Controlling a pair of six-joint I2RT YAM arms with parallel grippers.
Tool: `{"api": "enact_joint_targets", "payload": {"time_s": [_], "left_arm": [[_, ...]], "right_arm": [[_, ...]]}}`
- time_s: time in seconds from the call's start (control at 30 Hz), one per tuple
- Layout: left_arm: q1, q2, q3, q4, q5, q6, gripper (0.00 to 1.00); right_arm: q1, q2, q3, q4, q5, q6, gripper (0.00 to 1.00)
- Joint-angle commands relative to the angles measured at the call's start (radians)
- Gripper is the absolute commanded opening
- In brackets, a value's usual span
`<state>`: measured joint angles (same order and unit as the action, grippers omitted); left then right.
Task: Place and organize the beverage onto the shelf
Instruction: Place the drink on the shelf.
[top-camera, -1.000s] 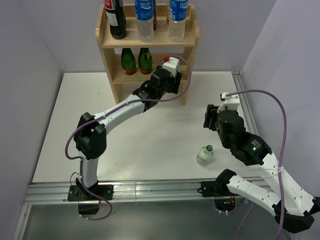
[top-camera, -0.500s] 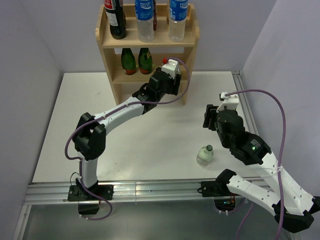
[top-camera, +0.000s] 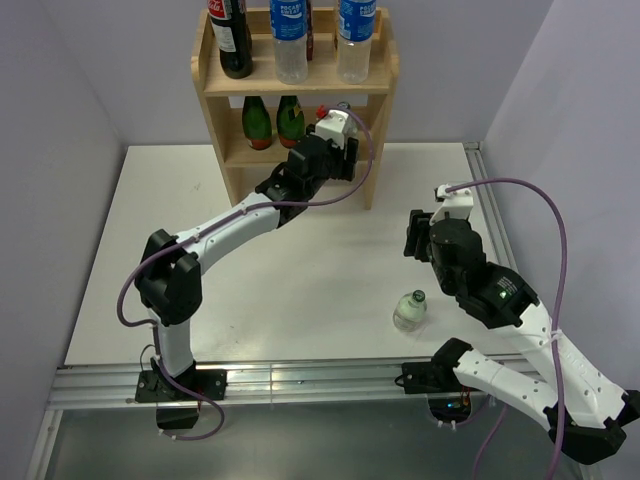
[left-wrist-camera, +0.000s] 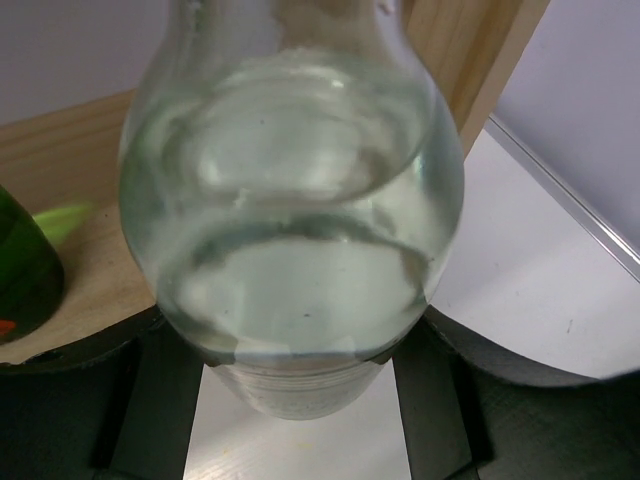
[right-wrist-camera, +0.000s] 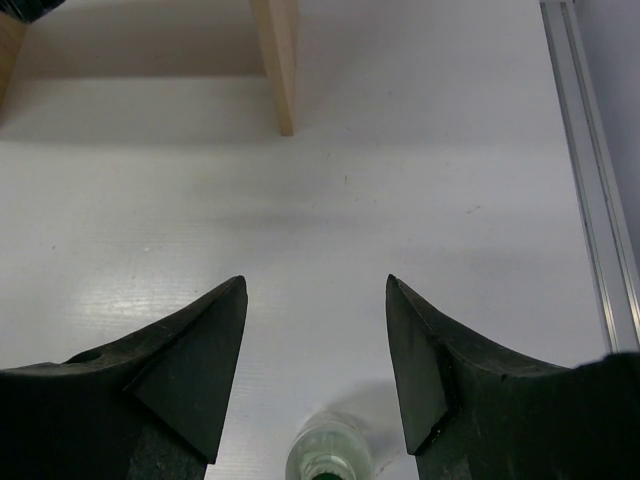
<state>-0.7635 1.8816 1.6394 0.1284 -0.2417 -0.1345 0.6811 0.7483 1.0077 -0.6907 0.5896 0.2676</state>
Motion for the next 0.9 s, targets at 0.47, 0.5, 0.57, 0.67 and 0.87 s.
{"api": "enact_joint_targets", "payload": {"time_s": [0.47,0.5,0.57,0.67,0.87], "left_arm": [[0.018,0.056,0.162,0.212,-0.03,0.046,0.0],[0.023,0.062,0.163,0.211,-0.031,0.045,0.0],[0.027,0.068,0.162,0.206,-0.037,0.047,0.0],[0.033,0.08,0.169,0.192,-0.057,0.053,0.0],[0.058,0.119,0.22,0.132,-0.117,0.036,0.0]], "right_arm": [[-0.008,0.006,0.014,0.031,-0.001,-0.013,0.65],[-0.008,0.006,0.014,0.033,-0.001,-0.013,0.65],[-0.008,0.008,0.012,0.034,-0.004,-0.014,0.65],[-0.009,0.008,0.009,0.037,-0.007,-0.014,0.65],[-0.008,0.003,0.008,0.04,-0.01,-0.016,0.65]]}}
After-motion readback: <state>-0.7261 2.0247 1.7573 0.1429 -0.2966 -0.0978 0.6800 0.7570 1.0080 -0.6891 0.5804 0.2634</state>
